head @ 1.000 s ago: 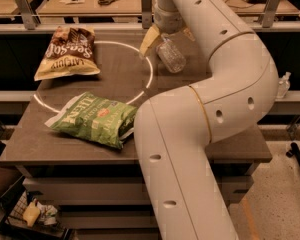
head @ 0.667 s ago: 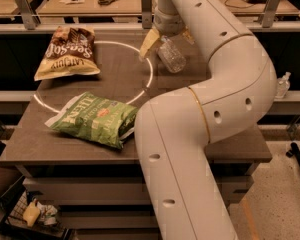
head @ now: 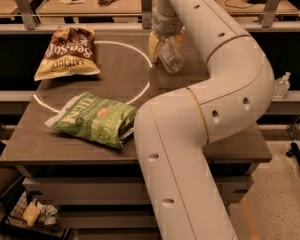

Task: Place water bottle upright

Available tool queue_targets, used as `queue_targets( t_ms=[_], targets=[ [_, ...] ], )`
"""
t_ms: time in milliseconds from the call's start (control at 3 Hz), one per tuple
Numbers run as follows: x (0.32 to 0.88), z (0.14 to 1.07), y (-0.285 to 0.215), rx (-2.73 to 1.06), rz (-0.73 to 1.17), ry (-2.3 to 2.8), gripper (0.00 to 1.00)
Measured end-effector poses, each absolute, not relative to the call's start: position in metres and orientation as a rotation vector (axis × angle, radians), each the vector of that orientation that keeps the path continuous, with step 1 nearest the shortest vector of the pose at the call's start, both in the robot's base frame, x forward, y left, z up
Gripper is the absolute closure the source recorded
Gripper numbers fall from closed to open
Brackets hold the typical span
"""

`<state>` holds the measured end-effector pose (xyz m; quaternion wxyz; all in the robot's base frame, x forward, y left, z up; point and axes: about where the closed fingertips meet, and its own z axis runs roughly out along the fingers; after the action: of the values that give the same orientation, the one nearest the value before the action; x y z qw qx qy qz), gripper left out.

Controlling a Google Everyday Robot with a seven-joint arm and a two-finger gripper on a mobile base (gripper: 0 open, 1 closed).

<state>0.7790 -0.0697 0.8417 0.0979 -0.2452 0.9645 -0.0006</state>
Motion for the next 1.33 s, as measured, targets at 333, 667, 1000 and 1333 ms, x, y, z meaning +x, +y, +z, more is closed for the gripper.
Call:
queue_targets(
  t_ms=[333, 667, 1000, 1333],
  targets=[
    [0.785, 0.838, -0.067, -0.723, 0.000, 2.839, 0.64],
    [0.790, 0.835, -0.065, -0.721, 0.002, 2.828, 0.87],
    [0.792, 0.834, -0.064, -0.720, 0.003, 2.822, 1.00],
    [0.797, 0.834, -0.064, -0.711, 0.003, 2.806, 1.00]
  ],
)
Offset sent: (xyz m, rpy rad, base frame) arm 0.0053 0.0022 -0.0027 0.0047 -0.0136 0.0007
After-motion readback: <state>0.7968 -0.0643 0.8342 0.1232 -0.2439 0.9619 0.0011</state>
